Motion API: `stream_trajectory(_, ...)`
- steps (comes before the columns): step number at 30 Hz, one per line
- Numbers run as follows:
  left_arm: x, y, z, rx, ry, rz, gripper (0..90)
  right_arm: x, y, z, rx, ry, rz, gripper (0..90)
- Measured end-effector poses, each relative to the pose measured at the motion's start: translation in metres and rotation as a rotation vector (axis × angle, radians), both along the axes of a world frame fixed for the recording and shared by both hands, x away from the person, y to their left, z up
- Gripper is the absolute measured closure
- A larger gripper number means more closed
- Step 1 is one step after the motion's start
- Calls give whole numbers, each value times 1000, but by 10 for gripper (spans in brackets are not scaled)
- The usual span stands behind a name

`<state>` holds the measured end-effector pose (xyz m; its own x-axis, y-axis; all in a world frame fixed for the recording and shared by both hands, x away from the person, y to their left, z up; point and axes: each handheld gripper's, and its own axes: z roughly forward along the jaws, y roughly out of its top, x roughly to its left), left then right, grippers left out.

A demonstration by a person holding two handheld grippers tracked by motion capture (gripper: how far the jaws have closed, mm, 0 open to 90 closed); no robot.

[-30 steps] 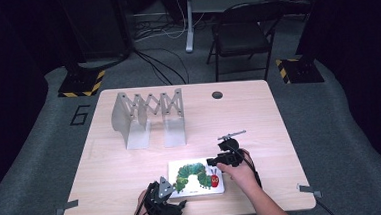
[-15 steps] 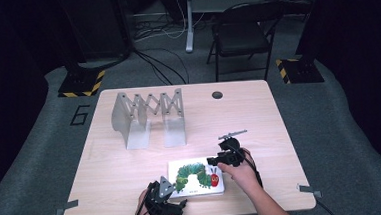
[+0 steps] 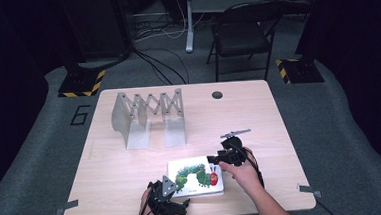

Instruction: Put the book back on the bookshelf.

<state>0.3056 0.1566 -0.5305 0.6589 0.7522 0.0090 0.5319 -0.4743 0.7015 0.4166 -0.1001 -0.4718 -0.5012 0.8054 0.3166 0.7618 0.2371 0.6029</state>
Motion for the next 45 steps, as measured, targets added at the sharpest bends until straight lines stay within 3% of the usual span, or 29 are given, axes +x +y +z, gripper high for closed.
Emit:
stream_trajectory(8,4,-2,1,14,2,35,0,-4,2,4,-4,12,-4,438)
stream_trajectory(9,5,-2,2,23,0,33,0,-3,1,4,-6,-10,9,440)
stream_trajectory(20,10,-2,4,39,24,39,0,-4,4,5,-16,-36,4,460)
stream_trajectory(24,7,-5,6,86,-39,26,14,-3,3,5,19,-23,5,476)
stream_trajectory(39,10,1,8,104,-83,-48,36,-2,3,3,33,0,3,477)
stream_trajectory(41,10,0,7,110,-104,-47,41,-1,1,2,36,-12,13,477)
stream_trajectory(45,10,0,8,116,-108,-65,44,-1,1,2,44,-13,12,478)
